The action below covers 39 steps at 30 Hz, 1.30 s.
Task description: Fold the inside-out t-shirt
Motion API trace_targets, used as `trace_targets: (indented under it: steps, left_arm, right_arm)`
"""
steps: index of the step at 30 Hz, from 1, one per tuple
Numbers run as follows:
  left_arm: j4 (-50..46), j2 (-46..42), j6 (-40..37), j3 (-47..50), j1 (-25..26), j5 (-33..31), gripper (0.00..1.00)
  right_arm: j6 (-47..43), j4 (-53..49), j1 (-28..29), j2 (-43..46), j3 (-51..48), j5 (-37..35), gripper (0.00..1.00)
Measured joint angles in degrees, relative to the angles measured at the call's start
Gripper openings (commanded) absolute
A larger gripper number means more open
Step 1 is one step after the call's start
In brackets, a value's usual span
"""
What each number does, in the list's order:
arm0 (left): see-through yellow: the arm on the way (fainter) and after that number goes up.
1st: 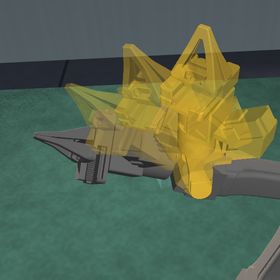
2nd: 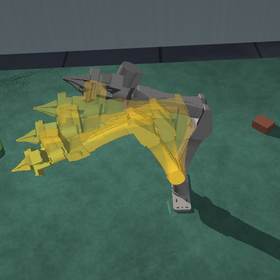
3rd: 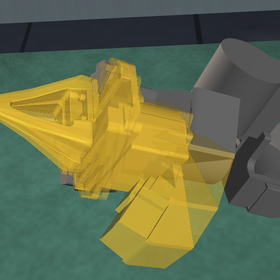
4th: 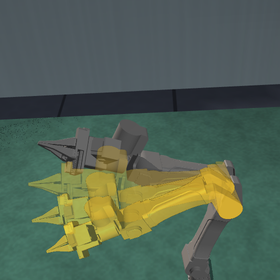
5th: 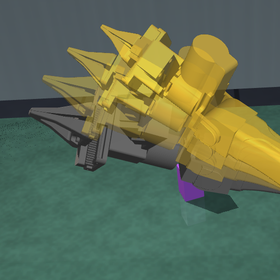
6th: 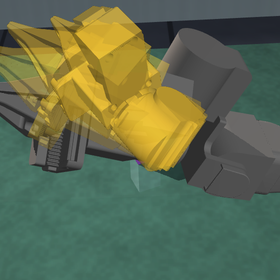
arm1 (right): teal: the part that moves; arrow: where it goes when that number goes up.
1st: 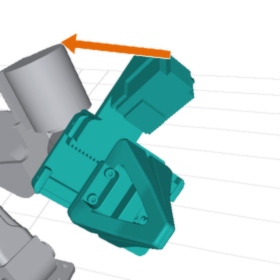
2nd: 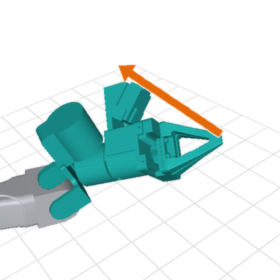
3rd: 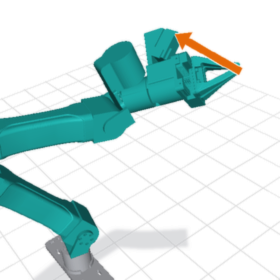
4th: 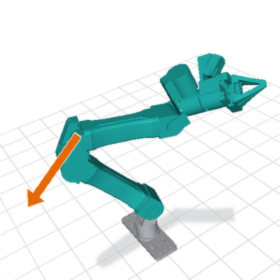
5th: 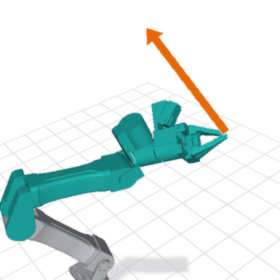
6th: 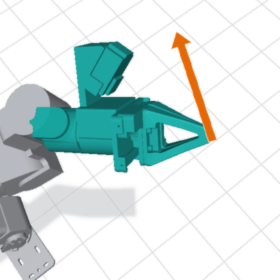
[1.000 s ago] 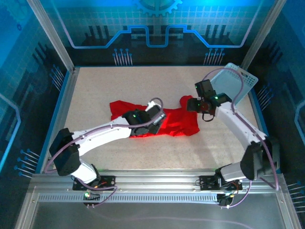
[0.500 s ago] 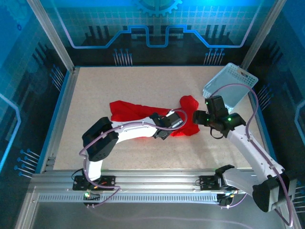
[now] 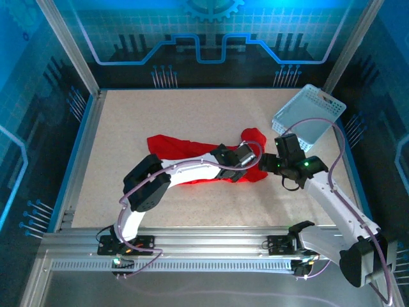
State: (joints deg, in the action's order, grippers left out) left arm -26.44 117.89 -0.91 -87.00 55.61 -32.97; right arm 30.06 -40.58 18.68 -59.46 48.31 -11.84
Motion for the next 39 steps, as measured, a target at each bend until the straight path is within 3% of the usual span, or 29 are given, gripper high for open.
trace_targets:
  steps: [17, 24, 27, 33, 39]
  left_arm:
    - [2.4, 1.2, 0.9, -1.2, -4.8, -3.6, 0.57]
    - [2.5, 1.2, 2.2, -3.3, -6.4, -0.6, 0.15]
    - [2.3, 0.9, 3.1, -3.3, -6.7, 1.2, 0.05]
    - [1.1, -4.2, 6.0, -3.3, -7.2, 5.8, 0.00]
    - [0.8, -14.2, 8.9, -2.7, -8.2, 10.9, 0.00]
  right_arm:
    - [0.6, 0.2, 0.0, 0.2, 0.0, 0.8, 0.77]
    - [0.7, 2.6, 4.2, 1.6, -1.4, 1.9, 0.77]
    - [1.2, 4.9, 7.1, 1.7, -3.0, 1.9, 0.78]
    - [2.1, 12.3, 11.4, -0.5, -7.2, 2.0, 0.76]
    - [1.0, 25.6, 21.7, -0.5, -11.0, 2.9, 0.65]
